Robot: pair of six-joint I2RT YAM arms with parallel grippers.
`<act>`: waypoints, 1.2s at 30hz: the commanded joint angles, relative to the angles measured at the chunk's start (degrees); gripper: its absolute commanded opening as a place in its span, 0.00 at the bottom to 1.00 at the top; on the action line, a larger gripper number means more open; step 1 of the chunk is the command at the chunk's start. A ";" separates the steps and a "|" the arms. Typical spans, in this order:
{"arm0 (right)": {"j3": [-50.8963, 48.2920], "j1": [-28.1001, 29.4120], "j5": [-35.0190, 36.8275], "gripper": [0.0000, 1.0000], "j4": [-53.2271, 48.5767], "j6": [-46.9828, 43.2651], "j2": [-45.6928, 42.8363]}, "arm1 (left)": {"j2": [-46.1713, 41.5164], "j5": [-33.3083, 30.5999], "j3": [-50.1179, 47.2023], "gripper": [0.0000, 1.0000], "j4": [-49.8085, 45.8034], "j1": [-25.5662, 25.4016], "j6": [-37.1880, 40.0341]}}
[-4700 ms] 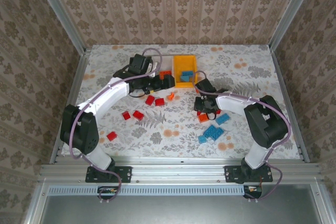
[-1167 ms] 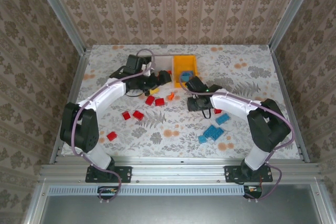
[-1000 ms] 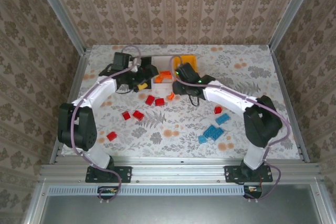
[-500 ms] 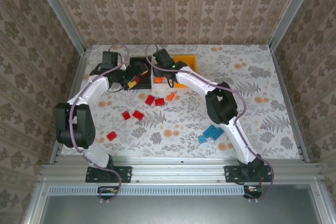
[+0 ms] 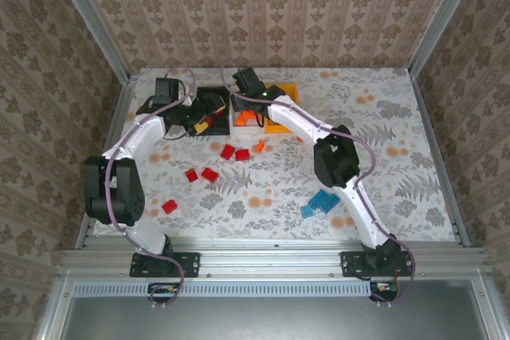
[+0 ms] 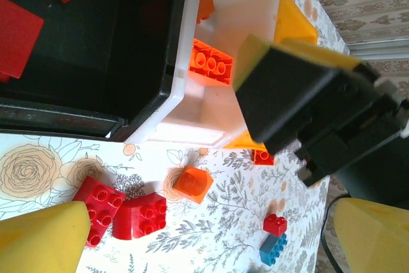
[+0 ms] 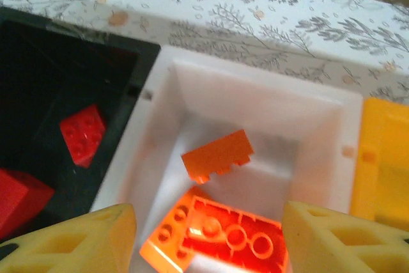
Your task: Sort the legos into containers by color
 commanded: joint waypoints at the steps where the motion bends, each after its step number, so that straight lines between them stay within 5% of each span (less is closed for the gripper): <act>1: -14.19 0.42 3.47 0.62 4.26 1.05 -13.75 | -0.27 1.08 -0.48 1.00 0.59 -1.34 -0.70; 8: -55.28 -5.28 3.87 0.56 12.32 11.57 -39.59 | 0.96 1.34 1.05 1.00 -1.56 -13.45 0.88; 12: -70.02 -10.84 -0.02 0.65 11.32 14.94 -47.37 | 2.43 1.02 0.58 1.00 -1.13 -21.76 0.84; 24: -76.80 -14.14 1.11 0.71 5.15 14.49 -47.87 | 2.35 2.36 1.29 1.00 -1.91 -21.41 1.05; 36: -80.07 -14.95 -1.64 0.60 7.25 15.28 -46.59 | 1.26 2.39 0.95 1.00 -1.52 -18.89 0.44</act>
